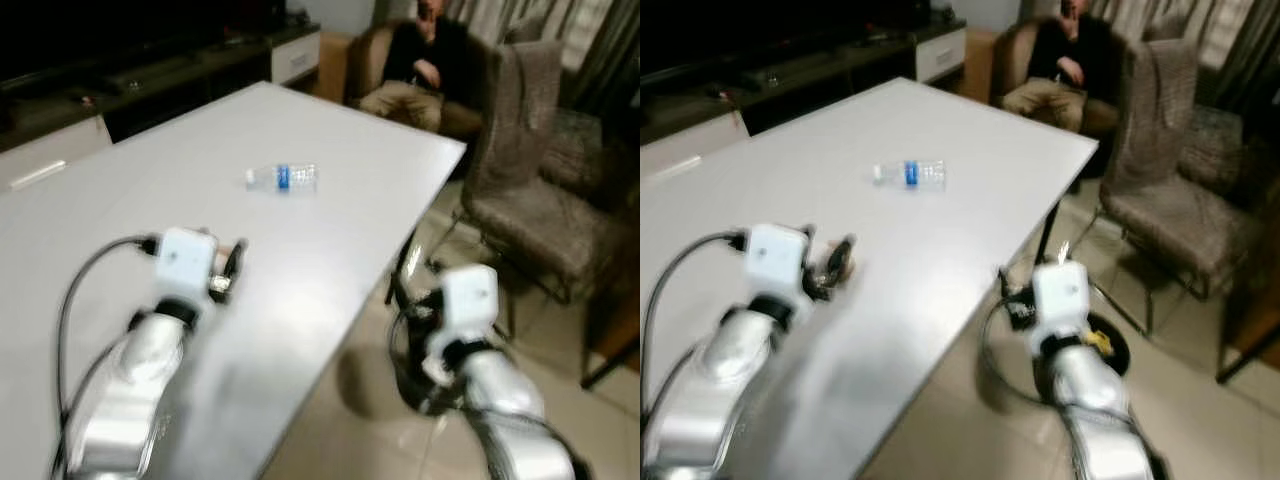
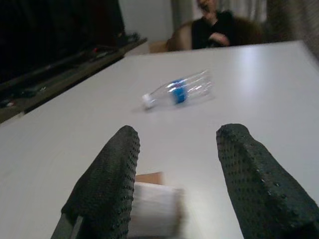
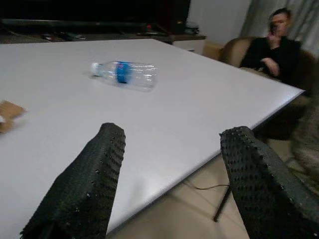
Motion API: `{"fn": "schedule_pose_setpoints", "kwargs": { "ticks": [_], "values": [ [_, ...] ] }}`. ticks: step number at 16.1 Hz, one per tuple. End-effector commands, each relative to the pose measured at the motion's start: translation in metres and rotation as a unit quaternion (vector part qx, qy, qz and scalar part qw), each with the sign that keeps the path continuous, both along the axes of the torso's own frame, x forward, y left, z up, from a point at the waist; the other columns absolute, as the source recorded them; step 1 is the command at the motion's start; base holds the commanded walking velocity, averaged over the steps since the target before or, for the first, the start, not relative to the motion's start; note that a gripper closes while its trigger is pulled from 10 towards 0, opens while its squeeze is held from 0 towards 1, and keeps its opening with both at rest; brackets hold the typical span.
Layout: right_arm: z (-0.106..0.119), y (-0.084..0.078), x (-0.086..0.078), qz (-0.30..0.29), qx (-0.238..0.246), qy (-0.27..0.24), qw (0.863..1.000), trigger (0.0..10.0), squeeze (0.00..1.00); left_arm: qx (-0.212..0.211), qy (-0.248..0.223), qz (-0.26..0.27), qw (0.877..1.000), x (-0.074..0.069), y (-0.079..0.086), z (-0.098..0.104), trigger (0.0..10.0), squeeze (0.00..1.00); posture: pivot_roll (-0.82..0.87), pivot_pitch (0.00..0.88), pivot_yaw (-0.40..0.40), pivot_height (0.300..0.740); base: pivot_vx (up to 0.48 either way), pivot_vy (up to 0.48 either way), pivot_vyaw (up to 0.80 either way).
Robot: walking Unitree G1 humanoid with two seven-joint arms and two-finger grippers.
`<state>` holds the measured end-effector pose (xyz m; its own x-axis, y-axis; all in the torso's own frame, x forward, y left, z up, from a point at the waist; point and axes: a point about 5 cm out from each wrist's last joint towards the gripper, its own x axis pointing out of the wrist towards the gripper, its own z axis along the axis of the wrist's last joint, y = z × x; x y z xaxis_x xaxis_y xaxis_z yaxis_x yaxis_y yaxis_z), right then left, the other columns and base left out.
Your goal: Picking trash to rubbish bin
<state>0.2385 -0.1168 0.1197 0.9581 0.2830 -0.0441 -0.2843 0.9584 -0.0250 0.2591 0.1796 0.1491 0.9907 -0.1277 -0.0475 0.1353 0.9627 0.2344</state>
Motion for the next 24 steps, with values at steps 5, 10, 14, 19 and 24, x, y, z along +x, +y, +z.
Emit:
{"fn": "schedule_pose_setpoints", "kwargs": {
  "ticks": [5, 10, 14, 19, 24],
  "values": [
    [-0.003, -0.003, -0.002, 0.022, -0.034, 0.006, 0.999, 10.0, 0.0, 0.008, 0.0, 0.003, 1.0, 0.001, 0.0, 0.001, 10.0, 0.0, -0.03, 0.0, -0.031, 0.74, 0.385, 0.0, 0.16],
    [-0.005, -0.003, -0.003, 0.011, -0.013, 0.015, 1.0, 10.0, 0.0, -0.016, 0.027, -0.01, 0.999, -0.005, 0.0, -0.009, 10.0, 1.0, -0.03, 0.0, -0.026, 0.74, 0.214, 0.0, 0.16],
    [-0.005, -0.004, -0.004, 0.008, -0.011, 0.016, 1.0, 10.0, 0.0, -0.039, 0.046, -0.02, 0.998, -0.008, 0.0, -0.014, 10.0, 1.0, -0.03, 0.0, -0.019, 0.74, 0.0, 0.0, 0.0],
    [-0.008, -0.003, -0.006, 0.01, -0.009, 0.021, 1.0, 10.0, 0.0, -0.034, 0.064, -0.015, 0.997, -0.004, 0.007, -0.024, 10.0, 1.0, -0.03, 0.0, -0.011, 0.74, 0.0, 0.0, 0.0],
    [-0.012, 0.005, -0.006, 0.039, -0.011, 0.033, 0.999, 10.0, 0.0, 0.003, 0.077, 0.045, 0.996, 0.007, 0.035, -0.033, 10.0, 1.0, -0.01, 0.0, -0.013, 0.74, 0.0, 0.0, 0.0]
  ]
}}
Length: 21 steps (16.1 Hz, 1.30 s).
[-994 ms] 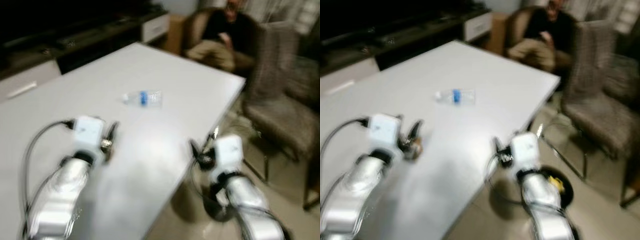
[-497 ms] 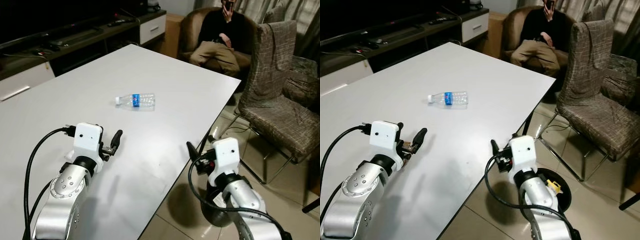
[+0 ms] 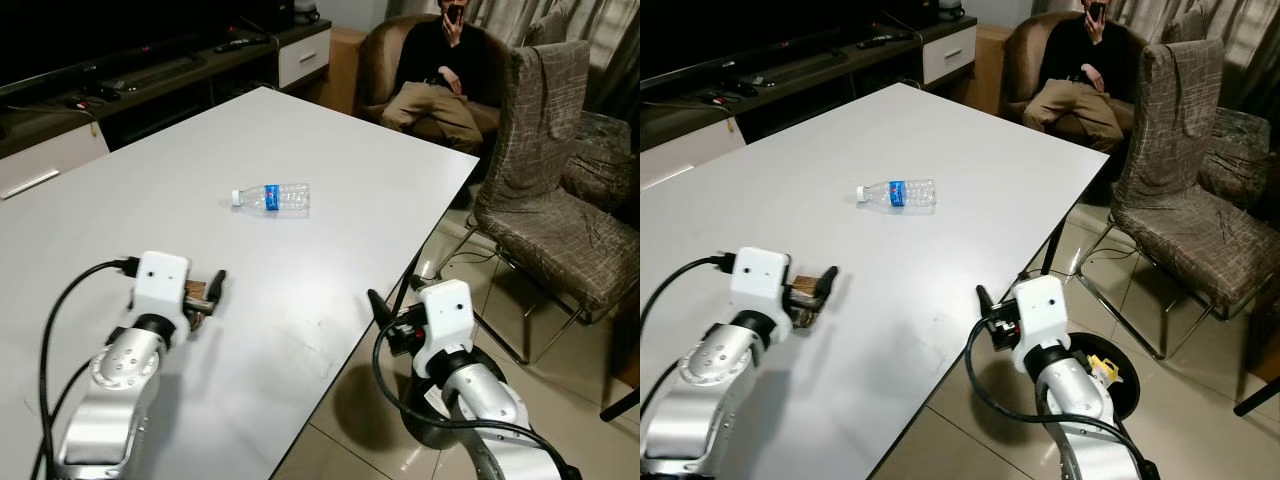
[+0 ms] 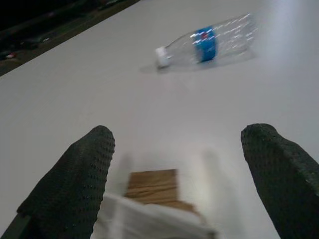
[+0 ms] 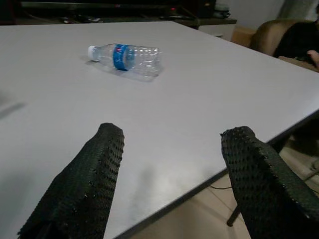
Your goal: Picking trash to rubbish bin
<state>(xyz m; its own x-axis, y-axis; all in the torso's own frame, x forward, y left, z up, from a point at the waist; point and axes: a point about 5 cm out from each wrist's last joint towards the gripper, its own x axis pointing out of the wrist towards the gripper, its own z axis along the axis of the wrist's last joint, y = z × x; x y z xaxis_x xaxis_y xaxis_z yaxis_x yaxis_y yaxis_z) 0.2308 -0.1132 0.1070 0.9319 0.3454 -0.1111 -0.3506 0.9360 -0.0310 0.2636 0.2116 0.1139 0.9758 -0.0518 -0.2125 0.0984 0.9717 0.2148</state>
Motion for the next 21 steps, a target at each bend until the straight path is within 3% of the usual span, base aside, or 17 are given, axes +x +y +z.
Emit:
{"fn": "schedule_pose_setpoints", "kwargs": {
  "ticks": [1, 3, 10, 14, 16, 18, 21],
  "values": [
    [0.0, 0.003, 0.002, 0.007, 0.005, 0.003, 1.0, 10.0, 0.0, 0.007, -0.004, 0.007, 1.0, 0.003, 0.005, 0.002, 10.0, 1.0, -0.01, 0.0, -0.011, 0.74, 0.0, 0.0, 0.0],
    [-0.002, 0.007, 0.0, 0.019, 0.004, 0.009, 1.0, 10.0, 0.0, 0.002, 0.012, 0.011, 1.0, 0.003, 0.01, -0.001, 10.0, 1.0, 0.0, 0.0, -0.006, 0.74, 0.0, 0.0, 0.0],
    [-0.005, 0.006, -0.003, 0.023, -0.001, 0.017, 1.0, 10.0, 0.0, -0.153, 0.061, 0.083, 0.983, -0.005, 0.018, -0.015, 10.0, 1.0, -0.01, 0.0, -0.007, 0.74, 0.0, 0.0, 0.0],
    [-0.006, 0.006, -0.004, 0.026, -0.003, 0.019, 0.999, 10.0, 0.0, -0.137, 0.076, 0.129, 0.979, -0.016, 0.033, -0.015, 10.0, 1.0, 0.0, 0.0, -0.01, 0.74, 0.0, 0.0, 0.0],
    [-0.006, 0.006, -0.005, 0.028, -0.005, 0.019, 0.999, 10.0, 0.0, -0.142, 0.05, 0.147, 0.978, -0.017, 0.045, -0.006, 10.0, 1.0, 0.0, 0.0, -0.007, 0.74, 0.0, 0.0, 0.0],
    [-0.006, 0.006, -0.005, 0.028, -0.004, 0.018, 0.999, 10.0, 0.0, -0.201, -0.007, 0.11, 0.973, -0.015, 0.043, 0.013, 10.0, 1.0, 0.0, 0.0, -0.008, 0.74, 0.0, 0.0, 0.0],
    [-0.006, 0.007, -0.006, 0.031, -0.004, 0.018, 0.999, 10.0, 0.0, -0.215, -0.006, 0.015, 0.976, -0.023, 0.034, 0.022, 10.0, 1.0, 0.0, 0.0, -0.005, 0.74, 0.0, 0.0, 0.0]
  ]
}}
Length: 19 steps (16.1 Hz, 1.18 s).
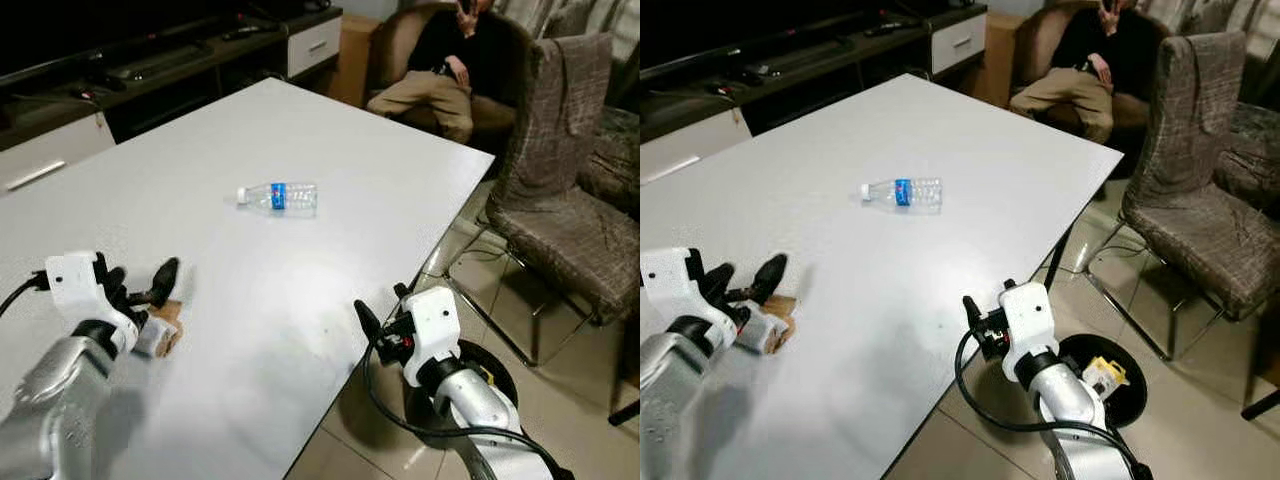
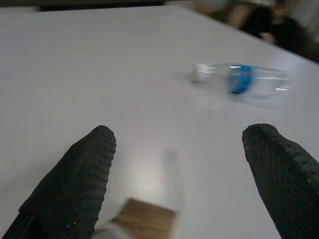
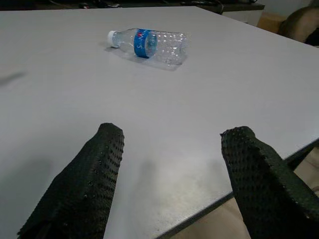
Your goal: Picking trash to rubbish bin
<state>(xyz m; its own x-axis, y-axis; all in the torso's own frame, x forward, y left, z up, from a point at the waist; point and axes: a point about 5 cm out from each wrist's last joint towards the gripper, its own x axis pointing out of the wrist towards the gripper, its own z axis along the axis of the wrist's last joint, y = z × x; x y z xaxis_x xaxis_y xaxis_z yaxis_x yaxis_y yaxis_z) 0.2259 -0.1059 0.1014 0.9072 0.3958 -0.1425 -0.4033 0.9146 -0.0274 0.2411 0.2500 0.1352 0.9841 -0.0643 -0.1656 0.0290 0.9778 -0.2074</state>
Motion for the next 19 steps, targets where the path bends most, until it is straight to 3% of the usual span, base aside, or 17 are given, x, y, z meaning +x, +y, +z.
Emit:
{"fn": "schedule_pose_setpoints", "kwargs": {
  "ticks": [1, 3, 6, 8, 10, 13, 16, 17, 19],
  "values": [
    [0.0, 0.0, -0.001, 0.003, 0.0, 0.003, 1.0, 10.0, 0.0, -0.012, -0.003, -0.052, 0.999, -0.006, -0.006, 0.005, 10.0, 1.0, 0.0, 0.0, -0.004, 0.74, 0.0, 0.0, 0.0],
    [-0.001, -0.001, -0.002, 0.004, -0.001, 0.004, 1.0, 10.0, 0.0, 0.012, 0.02, -0.079, 0.997, -0.015, 0.0, 0.004, 10.0, 1.0, 0.0, 0.0, -0.004, 0.74, 0.0, 0.0, 0.0],
    [-0.001, 0.0, -0.002, 0.006, -0.001, 0.006, 1.0, 10.0, 0.0, 0.105, 0.068, -0.039, 0.991, -0.022, 0.026, -0.007, 10.0, 1.0, 0.01, 0.0, -0.009, 0.74, 0.0, 0.0, 0.0],
    [-0.002, 0.002, -0.002, 0.013, -0.002, 0.007, 1.0, 10.0, 0.0, 0.147, 0.082, -0.012, 0.986, -0.022, 0.032, -0.017, 10.0, 1.0, 0.01, 0.0, -0.007, 0.74, 0.0, 0.0, 0.0],
    [-0.004, 0.004, -0.003, 0.025, -0.001, 0.015, 1.0, 10.0, 0.0, 0.132, 0.08, -0.022, 0.988, -0.019, 0.025, -0.022, 10.0, 1.0, 0.0, 0.0, -0.007, 0.74, 0.0, 0.0, 0.0],
    [-0.009, 0.009, -0.01, 0.057, -0.011, 0.029, 0.998, 10.0, 0.0, 0.051, 0.063, -0.081, 0.993, -0.01, -0.005, -0.035, 10.0, 1.0, 0.0, 0.0, -0.008, 0.74, 0.0, 0.0, 0.0],
    [-0.008, 0.009, -0.01, 0.057, -0.012, 0.029, 0.998, 10.0, 0.0, 0.044, 0.079, -0.09, 0.992, 0.0, -0.018, -0.05, 10.0, 1.0, 0.0, 0.0, -0.007, 0.74, 0.0, 0.0, 0.0],
    [-0.008, 0.009, -0.009, 0.057, -0.014, 0.028, 0.998, 10.0, 0.0, 0.051, 0.079, -0.108, 0.99, 0.005, -0.027, -0.053, 10.0, 0.67, 0.0, 0.0, -0.005, 0.74, 0.0, 0.0, 0.0],
    [-0.007, 0.008, -0.008, 0.051, -0.017, 0.023, 0.998, 10.0, 0.0, 0.05, 0.072, -0.141, 0.986, 0.016, -0.047, -0.055, 10.0, 0.51, -0.01, 0.0, 0.001, 0.74, 0.0, 0.0, 0.0]
  ]
}}
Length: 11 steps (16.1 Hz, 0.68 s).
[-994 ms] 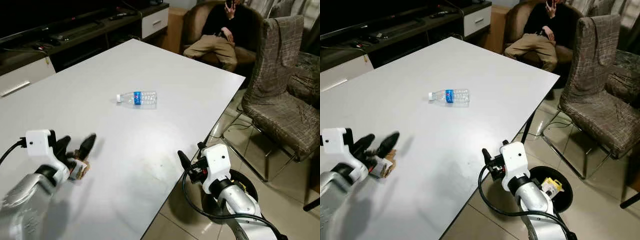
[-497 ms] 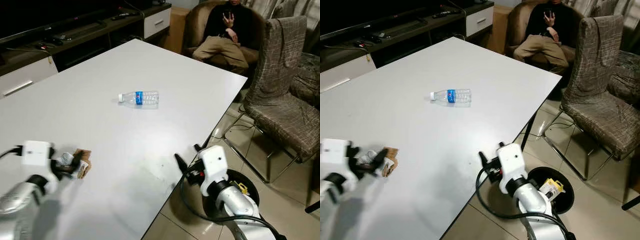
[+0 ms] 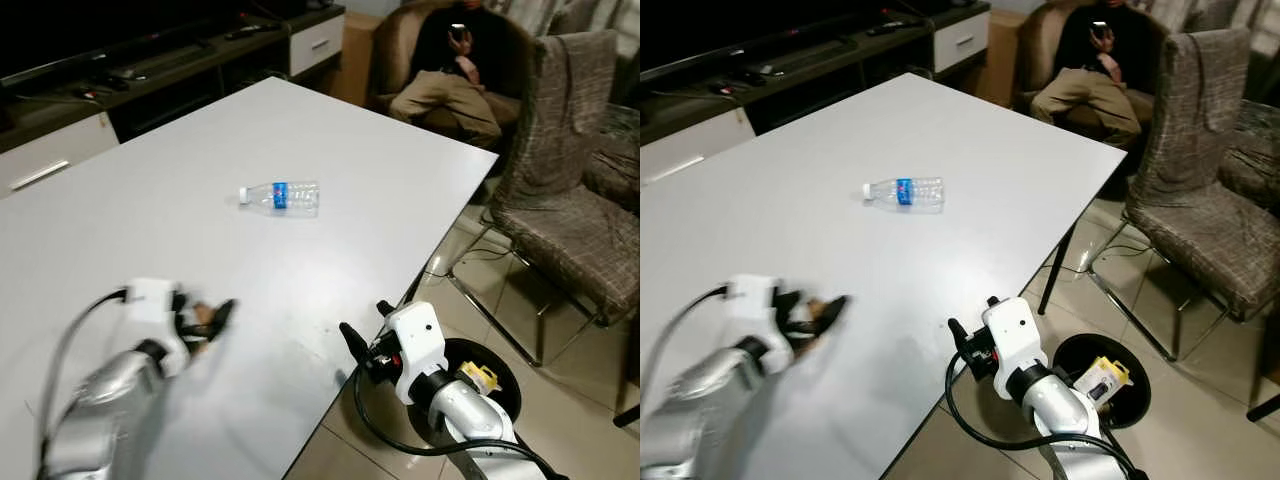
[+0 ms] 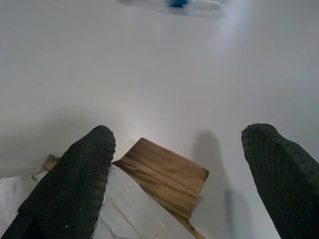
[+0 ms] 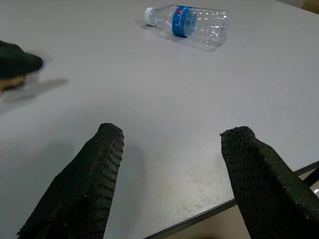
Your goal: Picking trash to rubbish bin
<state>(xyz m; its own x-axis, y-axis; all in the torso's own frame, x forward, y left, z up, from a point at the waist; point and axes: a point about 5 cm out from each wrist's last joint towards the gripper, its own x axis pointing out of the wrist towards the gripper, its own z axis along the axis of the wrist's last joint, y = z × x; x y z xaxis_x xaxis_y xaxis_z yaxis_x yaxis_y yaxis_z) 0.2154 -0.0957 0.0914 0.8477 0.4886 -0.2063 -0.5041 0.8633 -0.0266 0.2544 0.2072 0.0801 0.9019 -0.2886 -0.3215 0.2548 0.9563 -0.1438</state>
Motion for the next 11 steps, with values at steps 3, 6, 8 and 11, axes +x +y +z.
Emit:
{"fn": "schedule_pose_setpoints", "kwargs": {
  "ticks": [3, 6, 8, 11],
  "values": [
    [0.005, -0.005, 0.003, -0.016, -0.003, -0.01, 1.0, 10.0, 0.0, 0.002, -0.02, -0.047, 0.999, 0.019, -0.03, 0.003, 10.0, 0.41, -0.01, 0.0, 0.007, 0.74, 0.0, 0.0, 0.0],
    [0.005, -0.005, 0.003, -0.019, -0.003, -0.01, 1.0, 10.0, 0.0, 0.001, -0.034, -0.066, 0.997, 0.03, -0.044, 0.007, 10.0, 0.39, -0.01, 0.0, 0.013, 0.74, 0.0, 0.0, 0.0],
    [0.006, -0.005, 0.004, -0.026, -0.001, -0.013, 1.0, 10.0, 0.0, 0.007, -0.057, -0.07, 0.996, 0.039, -0.05, 0.013, 10.0, 0.0, -0.01, 0.0, 0.017, 0.74, 0.0, 0.0, 0.0],
    [0.007, -0.006, 0.003, -0.027, 0.0, -0.015, 1.0, 10.0, 0.0, 0.039, -0.113, -0.055, 0.991, 0.044, -0.039, 0.036, 10.0, 1.0, -0.02, 0.0, 0.02, 0.74, 0.0, 0.0, 0.0]
  ]
}}
